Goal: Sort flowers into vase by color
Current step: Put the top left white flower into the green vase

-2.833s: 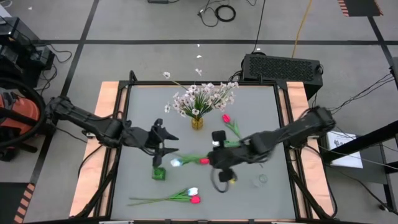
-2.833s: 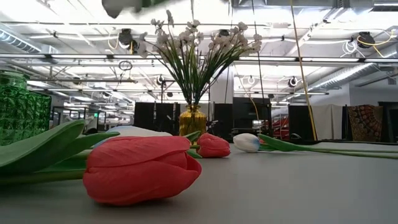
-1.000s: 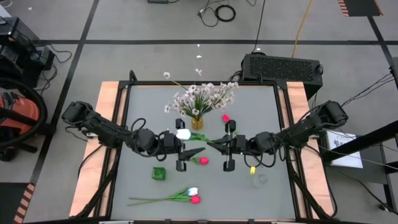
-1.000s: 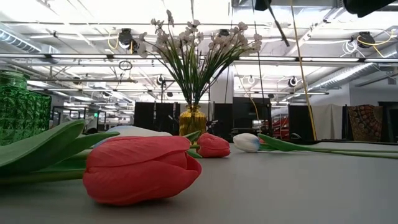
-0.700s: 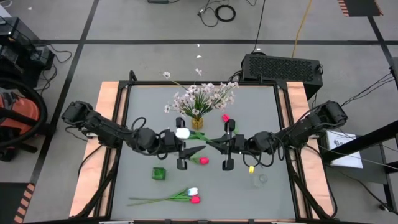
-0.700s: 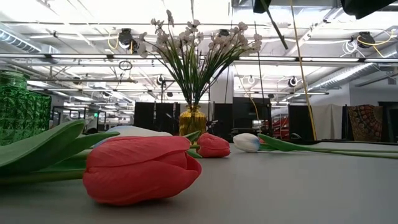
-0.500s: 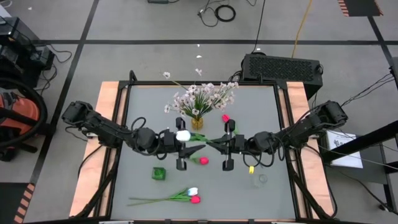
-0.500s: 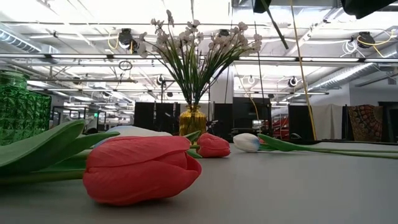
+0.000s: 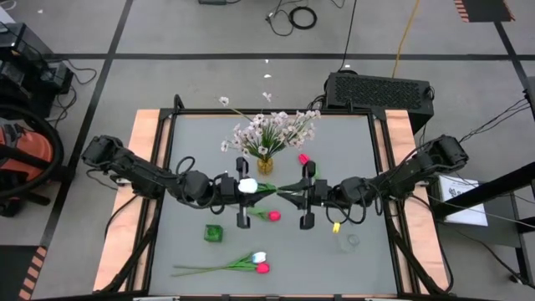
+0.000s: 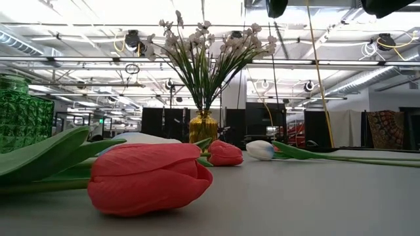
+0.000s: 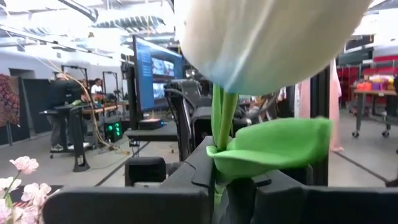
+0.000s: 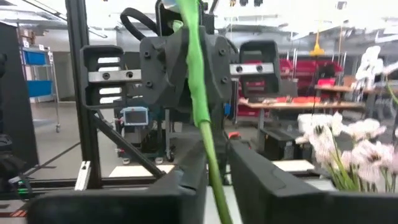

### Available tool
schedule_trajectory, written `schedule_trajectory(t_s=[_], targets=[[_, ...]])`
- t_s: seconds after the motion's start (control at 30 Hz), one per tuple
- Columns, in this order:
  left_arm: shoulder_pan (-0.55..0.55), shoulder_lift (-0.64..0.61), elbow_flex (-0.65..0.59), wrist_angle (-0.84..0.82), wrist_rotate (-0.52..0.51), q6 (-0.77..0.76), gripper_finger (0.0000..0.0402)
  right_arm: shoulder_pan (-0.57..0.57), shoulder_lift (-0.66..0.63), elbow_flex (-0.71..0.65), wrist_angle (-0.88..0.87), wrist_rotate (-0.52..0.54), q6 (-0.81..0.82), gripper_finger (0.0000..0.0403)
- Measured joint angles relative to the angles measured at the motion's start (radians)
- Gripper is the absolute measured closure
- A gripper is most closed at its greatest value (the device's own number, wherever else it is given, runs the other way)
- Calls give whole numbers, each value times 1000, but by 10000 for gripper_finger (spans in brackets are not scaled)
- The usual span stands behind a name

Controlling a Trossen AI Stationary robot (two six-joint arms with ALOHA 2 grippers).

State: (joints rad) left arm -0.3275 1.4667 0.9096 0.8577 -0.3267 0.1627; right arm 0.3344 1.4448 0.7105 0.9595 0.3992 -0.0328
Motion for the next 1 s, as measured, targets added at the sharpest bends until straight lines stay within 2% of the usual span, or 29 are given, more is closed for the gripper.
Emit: schedule_trajectory(t_s=[0.2,0.37,0.67,1.0], targets=[[-23,-118,0,-179,-6,-35,387,-1,-152,0,-278,-10,113,272],[-60,-220,0,-331,-17,-53,383,9,-297,0,-476,-38,124,241],[-139,-353,0,-590,-27,-132,380,61,-441,1,-651,-61,157,234],[-186,-407,0,-680,-61,-156,380,73,-481,1,-727,-57,161,234]])
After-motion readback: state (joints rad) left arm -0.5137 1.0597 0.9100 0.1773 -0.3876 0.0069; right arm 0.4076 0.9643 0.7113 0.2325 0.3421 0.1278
